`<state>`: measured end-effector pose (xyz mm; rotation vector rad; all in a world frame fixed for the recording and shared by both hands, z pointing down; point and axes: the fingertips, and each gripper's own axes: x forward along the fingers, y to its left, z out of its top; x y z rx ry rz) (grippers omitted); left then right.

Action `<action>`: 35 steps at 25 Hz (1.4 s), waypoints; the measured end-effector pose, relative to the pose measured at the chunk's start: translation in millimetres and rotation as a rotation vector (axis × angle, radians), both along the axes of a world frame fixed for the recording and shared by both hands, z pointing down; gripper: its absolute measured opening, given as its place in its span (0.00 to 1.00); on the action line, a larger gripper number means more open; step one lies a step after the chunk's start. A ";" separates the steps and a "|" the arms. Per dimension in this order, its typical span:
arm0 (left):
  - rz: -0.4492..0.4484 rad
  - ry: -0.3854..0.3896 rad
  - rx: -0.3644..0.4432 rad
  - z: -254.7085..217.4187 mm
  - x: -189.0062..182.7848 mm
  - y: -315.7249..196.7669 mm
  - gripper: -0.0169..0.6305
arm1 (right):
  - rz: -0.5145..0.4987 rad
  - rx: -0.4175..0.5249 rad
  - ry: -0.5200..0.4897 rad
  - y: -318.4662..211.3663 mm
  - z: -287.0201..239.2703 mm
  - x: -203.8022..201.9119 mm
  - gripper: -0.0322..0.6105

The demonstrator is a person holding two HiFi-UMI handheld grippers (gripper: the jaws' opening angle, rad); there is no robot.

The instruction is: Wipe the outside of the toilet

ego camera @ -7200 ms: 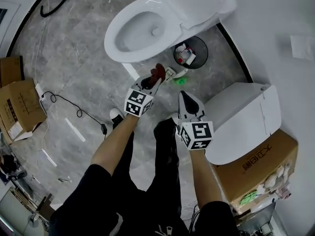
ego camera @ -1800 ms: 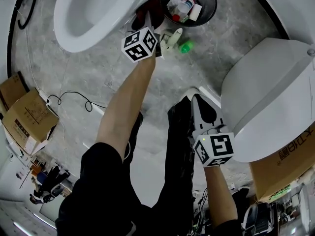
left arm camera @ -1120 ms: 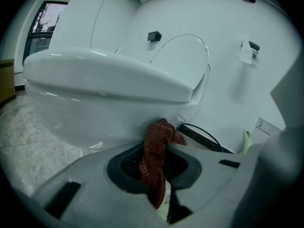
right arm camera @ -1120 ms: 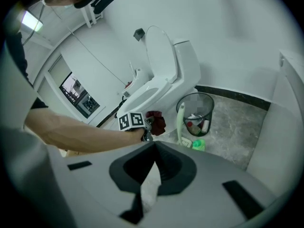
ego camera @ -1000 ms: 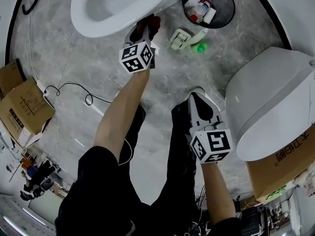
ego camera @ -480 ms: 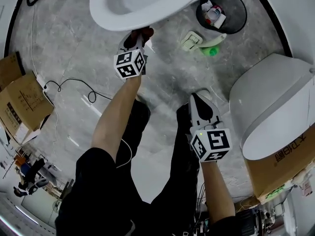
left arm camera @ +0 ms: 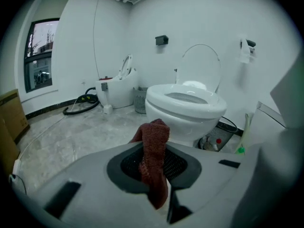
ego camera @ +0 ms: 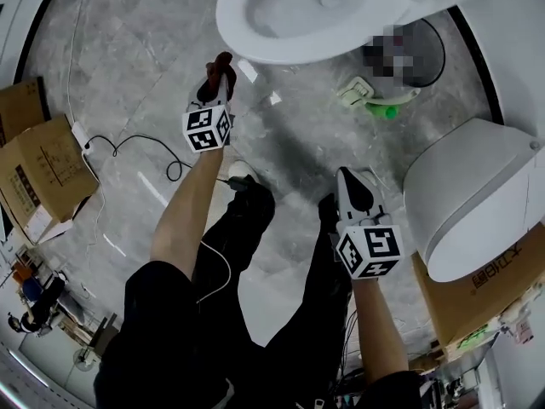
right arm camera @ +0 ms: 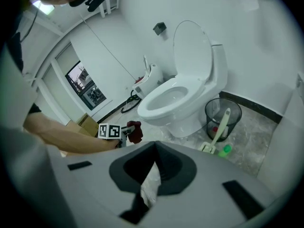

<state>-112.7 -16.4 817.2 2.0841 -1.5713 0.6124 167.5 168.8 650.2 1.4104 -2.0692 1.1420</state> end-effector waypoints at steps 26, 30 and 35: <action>0.446 0.084 0.218 -479.4 -15.9 37.2 0.13 | 0.025 0.300 0.146 -87.8 -371.0 -106.8 0.05; 0.468 0.115 0.243 -532.2 11.2 47.6 0.13 | -0.015 0.381 0.166 -84.0 -422.2 -102.7 0.05; 0.470 0.136 0.302 -590.8 42.9 59.2 0.13 | -0.008 0.452 0.137 -75.2 -466.0 -85.0 0.05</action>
